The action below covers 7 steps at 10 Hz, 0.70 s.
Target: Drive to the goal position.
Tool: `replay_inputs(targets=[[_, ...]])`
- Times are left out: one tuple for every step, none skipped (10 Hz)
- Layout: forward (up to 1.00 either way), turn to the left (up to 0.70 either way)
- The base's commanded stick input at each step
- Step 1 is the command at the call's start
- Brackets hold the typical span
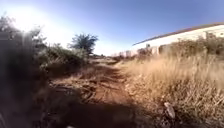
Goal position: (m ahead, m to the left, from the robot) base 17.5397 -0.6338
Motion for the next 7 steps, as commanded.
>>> replay_inputs(targets=[[0.5,0.0],[0.5,0.0],[0.5,0.0],[0.5,0.0],[0.5,0.0],[0.5,0.0],[0.5,0.0]])
